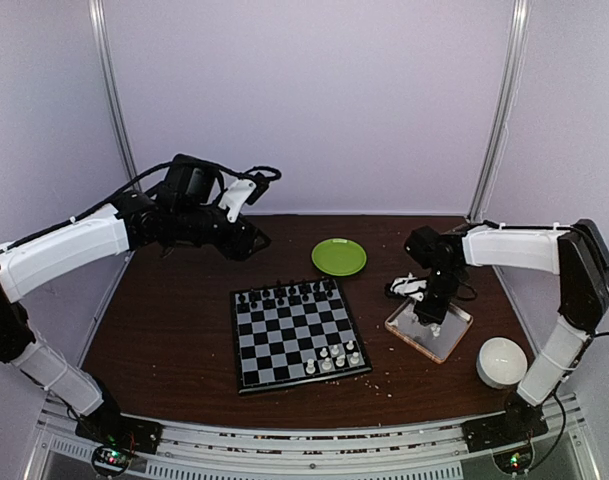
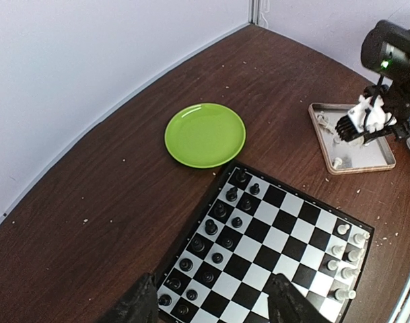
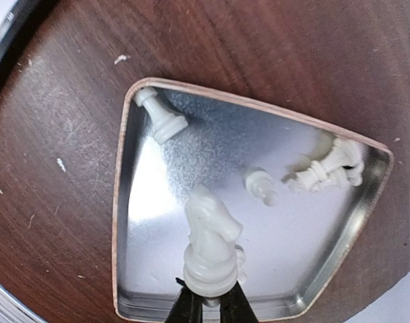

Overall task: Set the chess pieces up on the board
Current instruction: Pick up the chess pile from the storage box, then pick up the knight from the chess pile.

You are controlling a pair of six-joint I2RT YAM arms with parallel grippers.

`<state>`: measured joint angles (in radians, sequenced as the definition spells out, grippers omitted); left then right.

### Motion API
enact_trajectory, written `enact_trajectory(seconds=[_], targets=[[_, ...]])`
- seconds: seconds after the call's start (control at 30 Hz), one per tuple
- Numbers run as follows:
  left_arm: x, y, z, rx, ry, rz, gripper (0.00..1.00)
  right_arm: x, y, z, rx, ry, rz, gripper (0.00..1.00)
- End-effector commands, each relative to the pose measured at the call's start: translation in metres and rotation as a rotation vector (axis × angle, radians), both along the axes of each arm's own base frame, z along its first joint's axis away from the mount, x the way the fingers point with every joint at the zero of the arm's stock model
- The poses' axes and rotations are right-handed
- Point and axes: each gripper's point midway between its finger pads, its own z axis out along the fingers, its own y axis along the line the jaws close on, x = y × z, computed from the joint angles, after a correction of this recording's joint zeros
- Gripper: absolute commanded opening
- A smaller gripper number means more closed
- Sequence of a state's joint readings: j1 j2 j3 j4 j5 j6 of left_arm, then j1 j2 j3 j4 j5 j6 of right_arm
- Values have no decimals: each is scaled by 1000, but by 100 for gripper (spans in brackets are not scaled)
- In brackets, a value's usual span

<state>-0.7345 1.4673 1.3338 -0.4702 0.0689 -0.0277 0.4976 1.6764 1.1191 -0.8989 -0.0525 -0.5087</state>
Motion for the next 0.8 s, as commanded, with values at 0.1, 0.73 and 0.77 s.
enact_trajectory(seconds=[0.1,0.73,0.77], targets=[[-10,-47,9,-155,73,-68,57,2,22,56,216,-138,16,2],[-45,-211,-31,-584,477,-249,51,-23,63,104,563,-221,131,3],[-46,-216,-32,-594,487,-265,51,-23,63,103,562,-219,130,3]])
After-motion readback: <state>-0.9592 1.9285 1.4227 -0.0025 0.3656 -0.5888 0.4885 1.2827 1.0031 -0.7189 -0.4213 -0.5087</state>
